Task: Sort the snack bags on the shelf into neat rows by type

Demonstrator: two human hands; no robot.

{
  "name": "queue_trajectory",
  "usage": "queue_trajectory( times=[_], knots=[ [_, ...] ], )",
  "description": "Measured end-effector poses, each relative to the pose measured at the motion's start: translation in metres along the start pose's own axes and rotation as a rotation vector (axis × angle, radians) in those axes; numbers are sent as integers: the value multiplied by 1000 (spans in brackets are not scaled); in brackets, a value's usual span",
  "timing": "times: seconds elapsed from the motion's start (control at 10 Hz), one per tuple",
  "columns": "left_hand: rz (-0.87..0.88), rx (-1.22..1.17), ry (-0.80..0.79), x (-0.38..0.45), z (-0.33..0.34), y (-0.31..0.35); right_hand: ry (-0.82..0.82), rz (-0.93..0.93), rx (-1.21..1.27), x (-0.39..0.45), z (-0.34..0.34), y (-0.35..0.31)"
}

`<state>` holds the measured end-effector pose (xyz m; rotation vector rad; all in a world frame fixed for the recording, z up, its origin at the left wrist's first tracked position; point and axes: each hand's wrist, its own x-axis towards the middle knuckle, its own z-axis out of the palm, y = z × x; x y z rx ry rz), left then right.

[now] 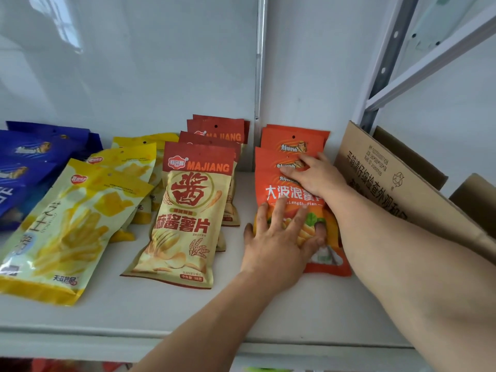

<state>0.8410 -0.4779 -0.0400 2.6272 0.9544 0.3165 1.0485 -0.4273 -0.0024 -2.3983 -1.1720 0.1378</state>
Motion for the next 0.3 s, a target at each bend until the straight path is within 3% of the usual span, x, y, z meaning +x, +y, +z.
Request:
queue_trajectory(
  times=[0.1, 0.3],
  knots=[
    [5, -8, 23, -1, -1, -1, 48, 1, -124, -5, -6, -4],
    [-23, -36, 129, 2, -6, -1, 180, -20, -129, -17, -24, -18]
  ],
)
